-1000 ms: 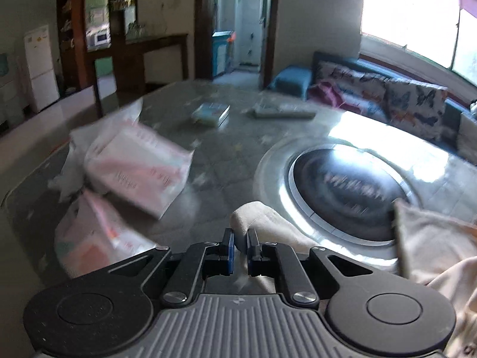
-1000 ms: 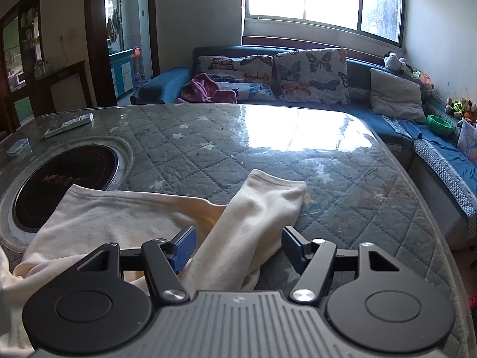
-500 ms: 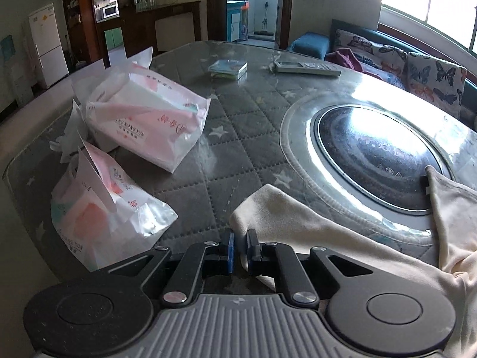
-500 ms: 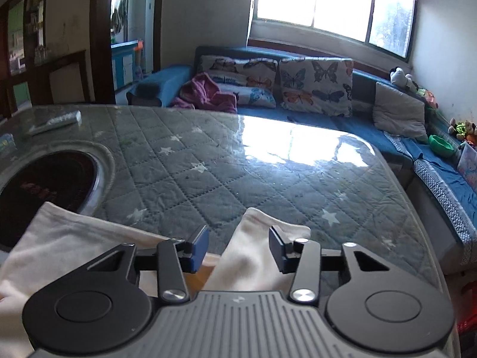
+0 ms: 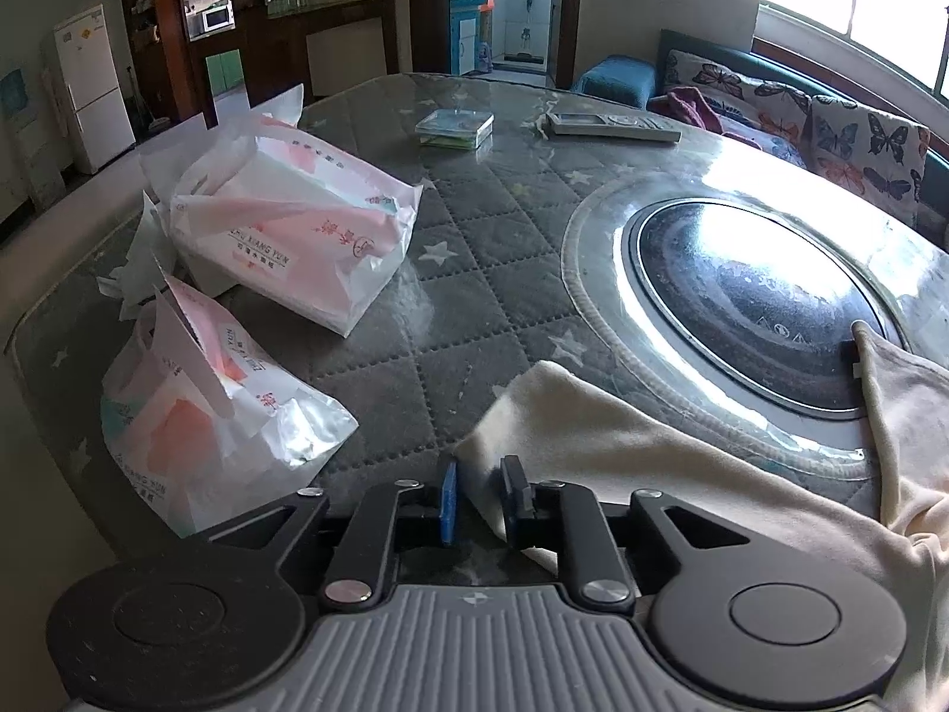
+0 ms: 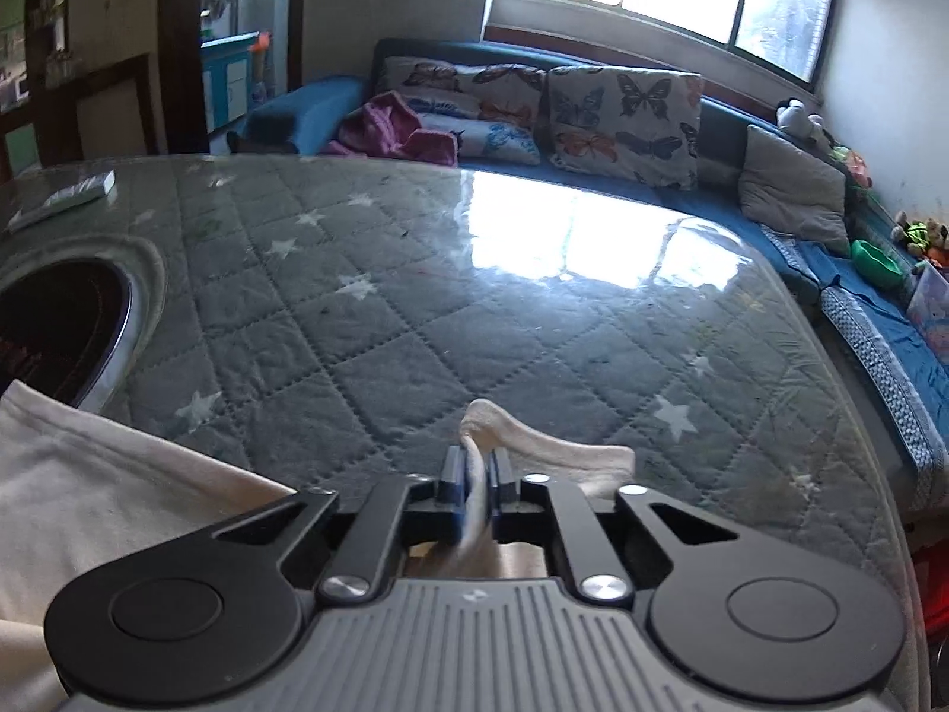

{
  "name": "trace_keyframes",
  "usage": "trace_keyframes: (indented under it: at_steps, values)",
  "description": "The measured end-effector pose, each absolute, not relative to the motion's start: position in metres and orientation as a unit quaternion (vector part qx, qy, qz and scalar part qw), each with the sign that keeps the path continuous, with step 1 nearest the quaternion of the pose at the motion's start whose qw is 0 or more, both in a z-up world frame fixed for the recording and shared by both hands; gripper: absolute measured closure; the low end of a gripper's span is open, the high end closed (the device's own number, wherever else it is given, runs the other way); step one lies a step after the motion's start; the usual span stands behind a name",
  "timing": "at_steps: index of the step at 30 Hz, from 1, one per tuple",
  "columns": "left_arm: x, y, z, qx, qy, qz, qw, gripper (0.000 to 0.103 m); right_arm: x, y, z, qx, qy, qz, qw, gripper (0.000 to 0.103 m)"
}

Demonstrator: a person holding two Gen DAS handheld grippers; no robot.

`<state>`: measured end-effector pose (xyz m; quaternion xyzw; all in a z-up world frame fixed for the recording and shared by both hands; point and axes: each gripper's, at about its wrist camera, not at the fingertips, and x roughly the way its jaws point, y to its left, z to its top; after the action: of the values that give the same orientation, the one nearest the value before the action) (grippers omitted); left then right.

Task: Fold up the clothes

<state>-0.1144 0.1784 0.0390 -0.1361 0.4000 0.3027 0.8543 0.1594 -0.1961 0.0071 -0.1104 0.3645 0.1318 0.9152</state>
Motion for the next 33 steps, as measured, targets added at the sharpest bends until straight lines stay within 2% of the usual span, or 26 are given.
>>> trace_keyframes:
  at_steps: [2, 4, 11, 19, 24, 29, 33]
  values:
    - [-0.116, 0.179, 0.042, -0.137, 0.397, 0.305, 0.854, 0.068, 0.154, -0.205, 0.015, -0.102, 0.353, 0.129, 0.921, 0.1]
    - [-0.119, 0.178, 0.047, -0.136, 0.391, 0.309, 0.856, 0.061, 0.148, -0.215, 0.027, -0.094, 0.337, 0.125, 0.928, 0.1]
    - [-0.118, 0.161, 0.065, -0.122, 0.367, 0.273, 0.881, 0.06, 0.112, -0.258, 0.069, -0.072, 0.286, 0.106, 0.95, 0.1]
    - [-0.088, 0.097, 0.073, -0.095, 0.36, 0.125, 0.919, 0.06, 0.057, -0.313, 0.09, -0.053, 0.25, 0.062, 0.965, 0.1]
    - [-0.073, 0.041, 0.074, -0.061, 0.364, -0.008, 0.929, 0.06, 0.024, -0.346, 0.083, -0.048, 0.246, 0.014, 0.968, 0.101]
    - [-0.07, -0.012, 0.069, -0.007, 0.371, -0.119, 0.921, 0.06, 0.005, -0.371, 0.062, -0.032, 0.284, -0.009, 0.958, 0.1]
    - [-0.072, -0.046, 0.062, 0.048, 0.365, -0.177, 0.913, 0.06, -0.003, -0.381, 0.049, -0.007, 0.306, -0.004, 0.952, 0.094]
